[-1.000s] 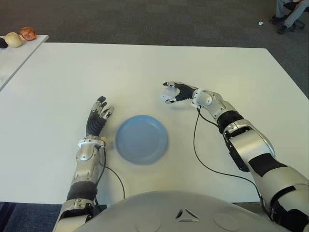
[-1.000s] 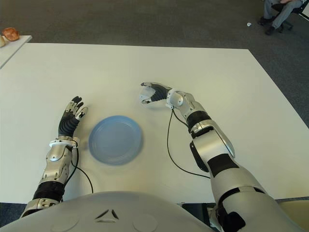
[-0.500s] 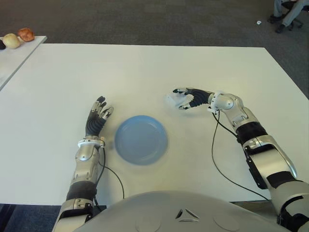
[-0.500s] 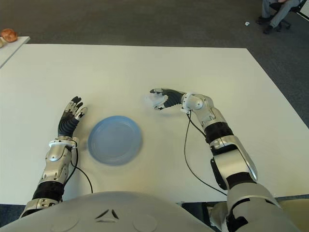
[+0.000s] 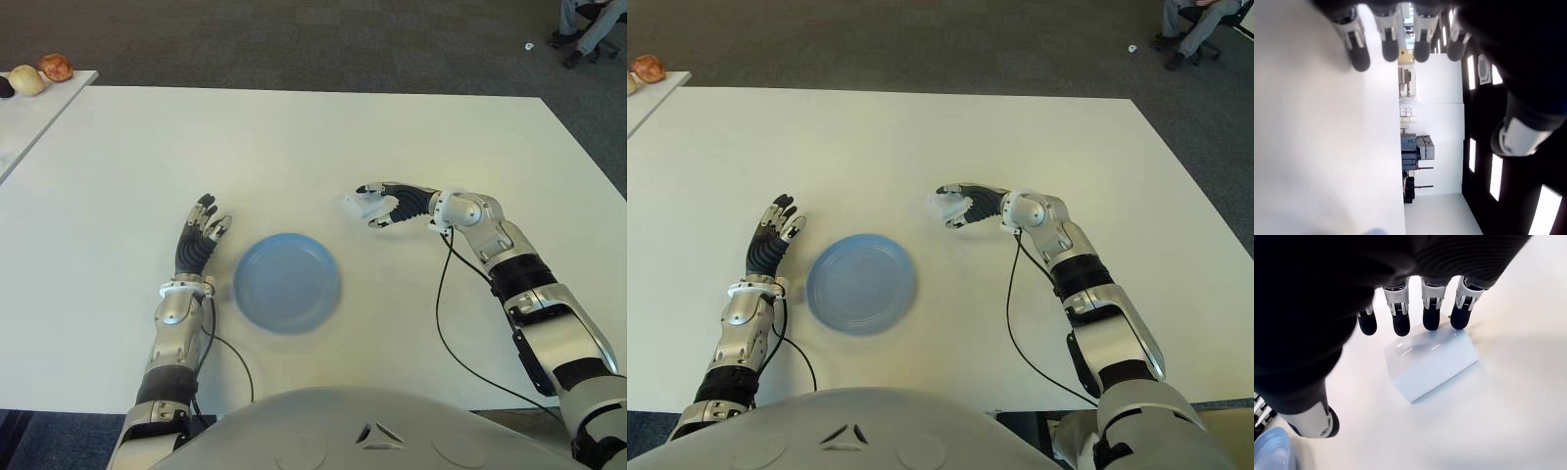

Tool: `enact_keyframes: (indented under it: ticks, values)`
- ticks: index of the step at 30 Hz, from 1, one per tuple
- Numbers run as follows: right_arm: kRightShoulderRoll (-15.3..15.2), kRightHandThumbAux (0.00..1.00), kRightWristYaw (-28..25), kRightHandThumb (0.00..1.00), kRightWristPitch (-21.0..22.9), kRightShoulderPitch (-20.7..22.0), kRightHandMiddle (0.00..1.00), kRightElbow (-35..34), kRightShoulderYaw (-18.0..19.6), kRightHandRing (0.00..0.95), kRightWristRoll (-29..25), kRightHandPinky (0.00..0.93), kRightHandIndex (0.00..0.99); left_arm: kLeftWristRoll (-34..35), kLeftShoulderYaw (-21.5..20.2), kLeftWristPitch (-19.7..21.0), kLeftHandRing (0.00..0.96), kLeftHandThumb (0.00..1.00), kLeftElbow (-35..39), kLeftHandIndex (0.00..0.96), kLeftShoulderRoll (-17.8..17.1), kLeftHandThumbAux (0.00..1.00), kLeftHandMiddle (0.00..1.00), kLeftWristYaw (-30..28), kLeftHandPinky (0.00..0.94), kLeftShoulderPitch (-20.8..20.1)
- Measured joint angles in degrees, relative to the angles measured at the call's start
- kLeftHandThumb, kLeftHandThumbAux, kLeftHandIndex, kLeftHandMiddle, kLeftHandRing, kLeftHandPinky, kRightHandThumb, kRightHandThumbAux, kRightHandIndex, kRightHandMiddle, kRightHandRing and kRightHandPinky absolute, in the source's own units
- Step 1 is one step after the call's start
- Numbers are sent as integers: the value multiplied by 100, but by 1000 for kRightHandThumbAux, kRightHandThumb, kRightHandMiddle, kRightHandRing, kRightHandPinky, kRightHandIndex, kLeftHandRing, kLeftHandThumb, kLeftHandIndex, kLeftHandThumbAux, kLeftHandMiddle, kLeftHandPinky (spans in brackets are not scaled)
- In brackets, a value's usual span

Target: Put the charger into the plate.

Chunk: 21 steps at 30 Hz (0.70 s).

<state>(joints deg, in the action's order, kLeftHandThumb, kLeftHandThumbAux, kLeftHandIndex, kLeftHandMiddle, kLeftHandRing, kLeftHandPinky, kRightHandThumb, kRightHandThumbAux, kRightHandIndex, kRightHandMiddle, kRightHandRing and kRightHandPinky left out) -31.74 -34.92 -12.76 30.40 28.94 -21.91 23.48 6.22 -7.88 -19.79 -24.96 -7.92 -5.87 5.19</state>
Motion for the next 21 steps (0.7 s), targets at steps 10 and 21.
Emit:
enact_keyframes:
  ticks: [10, 21]
  values:
    - [-156, 599, 1, 0, 102, -194, 20, -415, -41, 56, 192, 102, 0, 3, -10, 2, 28, 0, -18, 17, -29, 564, 47, -29, 36, 6]
    - [-296, 560, 237, 0, -112, -385, 48, -589, 19, 110, 245, 164, 0, 52, -22, 5, 28, 0, -64, 20, -36, 575, 49, -86, 31, -41]
